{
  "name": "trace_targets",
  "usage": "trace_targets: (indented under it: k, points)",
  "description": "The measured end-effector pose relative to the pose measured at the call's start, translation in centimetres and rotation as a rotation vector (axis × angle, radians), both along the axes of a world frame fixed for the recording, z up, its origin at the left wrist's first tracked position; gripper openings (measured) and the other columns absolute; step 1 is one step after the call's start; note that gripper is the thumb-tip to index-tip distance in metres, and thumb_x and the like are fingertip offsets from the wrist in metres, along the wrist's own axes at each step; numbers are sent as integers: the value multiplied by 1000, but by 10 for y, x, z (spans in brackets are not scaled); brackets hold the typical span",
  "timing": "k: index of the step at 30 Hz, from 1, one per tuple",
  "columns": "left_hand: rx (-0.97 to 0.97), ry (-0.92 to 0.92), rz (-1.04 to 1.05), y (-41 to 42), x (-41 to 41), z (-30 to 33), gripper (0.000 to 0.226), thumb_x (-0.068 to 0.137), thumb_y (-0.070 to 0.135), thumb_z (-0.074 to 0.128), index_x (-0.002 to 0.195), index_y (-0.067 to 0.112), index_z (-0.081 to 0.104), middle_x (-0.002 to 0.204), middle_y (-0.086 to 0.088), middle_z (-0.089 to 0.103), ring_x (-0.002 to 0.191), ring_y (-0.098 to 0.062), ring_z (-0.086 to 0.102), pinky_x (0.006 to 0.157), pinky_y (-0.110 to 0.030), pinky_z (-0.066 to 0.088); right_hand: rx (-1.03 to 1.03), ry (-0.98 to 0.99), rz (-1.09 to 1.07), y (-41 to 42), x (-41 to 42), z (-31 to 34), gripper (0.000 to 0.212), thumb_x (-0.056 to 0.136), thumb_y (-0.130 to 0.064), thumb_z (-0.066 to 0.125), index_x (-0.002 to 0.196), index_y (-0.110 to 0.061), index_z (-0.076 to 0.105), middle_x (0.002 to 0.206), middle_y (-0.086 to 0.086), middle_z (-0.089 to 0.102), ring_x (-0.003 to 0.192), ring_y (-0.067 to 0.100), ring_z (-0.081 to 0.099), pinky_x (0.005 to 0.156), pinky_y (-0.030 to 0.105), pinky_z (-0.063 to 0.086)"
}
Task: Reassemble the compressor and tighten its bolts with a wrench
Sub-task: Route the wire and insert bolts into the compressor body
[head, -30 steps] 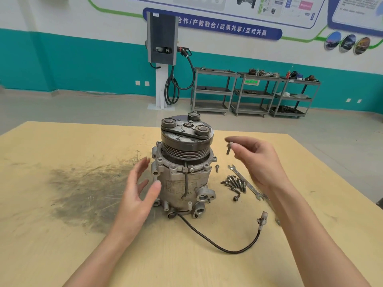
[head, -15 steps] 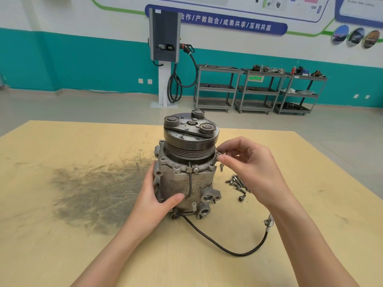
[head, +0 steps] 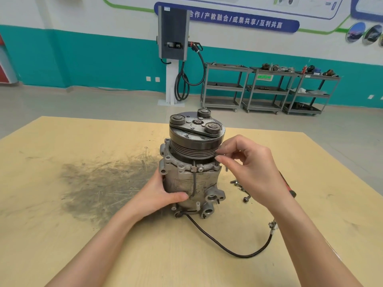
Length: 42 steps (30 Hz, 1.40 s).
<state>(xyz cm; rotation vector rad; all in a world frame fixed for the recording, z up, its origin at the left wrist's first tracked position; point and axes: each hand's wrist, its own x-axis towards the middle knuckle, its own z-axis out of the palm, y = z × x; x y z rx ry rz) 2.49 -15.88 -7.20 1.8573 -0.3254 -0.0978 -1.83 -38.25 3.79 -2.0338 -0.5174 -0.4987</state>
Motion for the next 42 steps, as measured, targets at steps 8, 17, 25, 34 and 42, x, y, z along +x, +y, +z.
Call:
trace_targets:
  k: [8,17,25,34,42]
  points:
    - [115,-26,-43,-1,7,10,99,54,45,85,140,24,40,135,7,56,125,-4,52,112,-38,39,92,78,-24,2,-3,-13,16,84,-8,74,82,-22,68,84,-5,70,83,12,66,75,32,55]
    - [45,-23,26,-1,5,-6,81,61,29,87,126,38,39,121,18,56,108,22,49,89,-3,42,374,165,-29,9,-1,-26,9,84,-17,75,85,-24,70,72,-10,62,69,1,56,55,13,43]
    - [-32,-75,34,-4,4,-14,87,65,21,83,134,33,32,127,23,48,108,26,46,82,5,35,366,95,-143,20,2,-30,18,78,-27,80,79,-23,62,63,-16,51,60,2,45,57,16,40]
    - [-19,-75,17,-2,7,-16,92,70,20,85,140,29,27,131,23,43,106,31,40,82,7,32,381,128,-51,14,-2,-35,5,91,-22,66,87,-24,67,76,-6,62,74,5,55,61,13,42]
    - [-26,-82,5,-2,7,-14,96,67,29,85,141,29,25,130,25,41,104,34,39,82,8,31,358,62,-103,18,-4,-36,4,88,-19,70,86,-23,68,79,4,64,73,15,55,65,18,48]
